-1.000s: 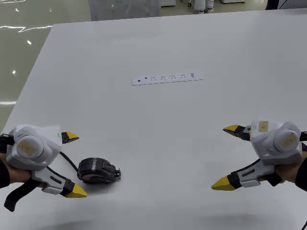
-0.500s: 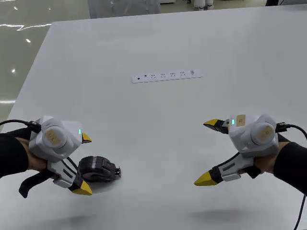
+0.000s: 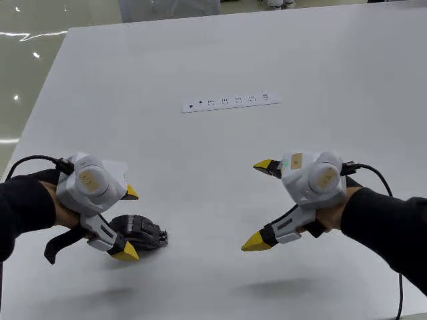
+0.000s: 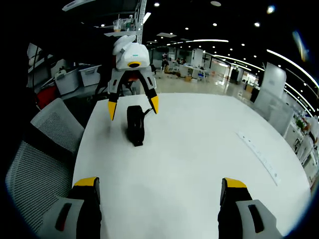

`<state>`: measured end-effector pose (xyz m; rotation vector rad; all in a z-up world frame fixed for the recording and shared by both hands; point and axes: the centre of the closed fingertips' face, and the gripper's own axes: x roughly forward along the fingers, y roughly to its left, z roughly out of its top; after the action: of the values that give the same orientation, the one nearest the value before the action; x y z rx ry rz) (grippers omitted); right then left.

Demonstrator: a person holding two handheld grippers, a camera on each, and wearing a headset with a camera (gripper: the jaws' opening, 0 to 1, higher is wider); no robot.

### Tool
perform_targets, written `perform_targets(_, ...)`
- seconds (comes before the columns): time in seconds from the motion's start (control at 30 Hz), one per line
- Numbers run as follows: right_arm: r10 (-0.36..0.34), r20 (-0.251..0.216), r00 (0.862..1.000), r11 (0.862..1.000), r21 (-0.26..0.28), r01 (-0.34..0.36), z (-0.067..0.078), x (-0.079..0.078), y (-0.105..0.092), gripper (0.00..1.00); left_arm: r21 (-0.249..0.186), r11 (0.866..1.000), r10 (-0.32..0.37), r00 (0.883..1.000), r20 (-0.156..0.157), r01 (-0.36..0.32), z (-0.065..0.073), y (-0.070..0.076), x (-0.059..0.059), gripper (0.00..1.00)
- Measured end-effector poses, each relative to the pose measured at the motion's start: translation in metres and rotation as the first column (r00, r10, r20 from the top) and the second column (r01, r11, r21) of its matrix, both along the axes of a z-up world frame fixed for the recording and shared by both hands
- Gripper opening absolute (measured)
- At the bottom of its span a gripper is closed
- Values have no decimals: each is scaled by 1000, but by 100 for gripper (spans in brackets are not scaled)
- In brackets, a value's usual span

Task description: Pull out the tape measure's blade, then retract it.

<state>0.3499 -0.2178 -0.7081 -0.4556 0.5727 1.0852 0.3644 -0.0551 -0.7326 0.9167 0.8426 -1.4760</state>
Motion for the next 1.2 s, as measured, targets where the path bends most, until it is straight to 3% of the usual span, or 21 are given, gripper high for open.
perform_targets(0.2, 29, -16, 999, 1000, -3, -29, -9, 3, 18, 99, 37, 999, -12, 1000, 11, 12, -7, 4, 1, 62)
perform_targets(0.33, 33, -22, 999, 999, 2, -33, -11, 7, 25, 99, 65, 998, -18, 1000, -11, 18, -13, 7, -1, 51)
perform_targets(0.43, 26, -36, 999, 999, 19, -26, -11, 10, 30, 99, 82, 996, -19, 1000, 9, 19, -15, 7, 3, 47)
perform_targets(0.57, 37, -38, 999, 999, 14, -37, -12, 12, 38, 99, 100, 994, -32, 999, -5, 33, -16, 8, 0, 39)
perform_targets(0.87, 67, -56, 996, 998, 1, -68, -21, 10, 54, 99, 121, 992, -46, 998, 46, 40, -19, 9, 8, 30)
perform_targets(1.1, 81, -72, 994, 997, -3, -81, -26, 10, 63, 99, 134, 989, -66, 996, 67, 57, -22, 10, 7, 29)
perform_targets(1.2, 75, -87, 993, 997, -7, -76, -31, 14, 67, 99, 138, 990, -38, 997, 66, 29, -24, 10, 9, 29)
